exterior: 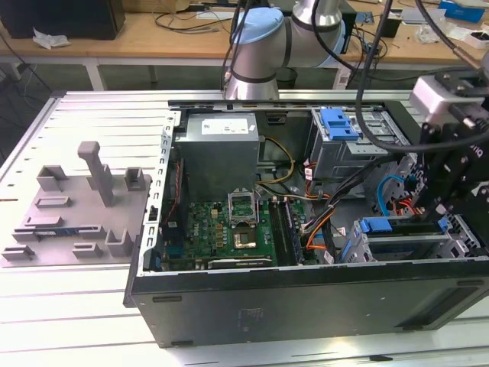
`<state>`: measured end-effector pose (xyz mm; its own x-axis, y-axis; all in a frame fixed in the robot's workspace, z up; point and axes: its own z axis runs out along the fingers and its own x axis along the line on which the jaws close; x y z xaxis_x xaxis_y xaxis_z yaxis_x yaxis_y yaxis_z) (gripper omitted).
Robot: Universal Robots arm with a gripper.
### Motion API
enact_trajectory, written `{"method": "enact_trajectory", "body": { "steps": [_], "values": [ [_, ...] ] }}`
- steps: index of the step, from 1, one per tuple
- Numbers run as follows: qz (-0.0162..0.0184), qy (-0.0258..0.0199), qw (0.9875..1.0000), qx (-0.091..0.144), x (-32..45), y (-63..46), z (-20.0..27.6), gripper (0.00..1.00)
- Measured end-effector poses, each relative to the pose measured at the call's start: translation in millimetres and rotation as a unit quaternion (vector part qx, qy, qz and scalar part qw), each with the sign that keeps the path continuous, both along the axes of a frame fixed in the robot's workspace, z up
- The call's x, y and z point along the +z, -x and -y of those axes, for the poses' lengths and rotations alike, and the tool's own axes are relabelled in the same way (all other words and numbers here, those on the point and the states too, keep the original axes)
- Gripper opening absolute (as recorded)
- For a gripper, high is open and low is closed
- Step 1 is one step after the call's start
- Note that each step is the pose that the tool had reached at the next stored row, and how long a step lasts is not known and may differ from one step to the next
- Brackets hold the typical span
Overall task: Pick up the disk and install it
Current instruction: 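Insert the first disk wire, then insert the second disk wire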
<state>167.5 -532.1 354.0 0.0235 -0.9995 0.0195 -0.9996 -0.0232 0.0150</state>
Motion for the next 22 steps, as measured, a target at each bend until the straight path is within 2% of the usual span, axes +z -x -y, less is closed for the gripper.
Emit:
{"method": "enact_trajectory", "body": {
  "steps": [7,10,14,22],
  "values": [
    [0.0001,0.0004,1.0000,0.000,24.2,0.1,-0.2,0.30],
    [0.0001,0.0004,1.0000,0.000,32.2,0.1,-0.2,0.30],
    [0.0001,0.0004,1.0000,0.000,36.6,0.1,-0.2,0.30],
    [0.0001,0.0005,1.0000,0.000,38.8,0.1,-0.2,0.30]
  ]
}}
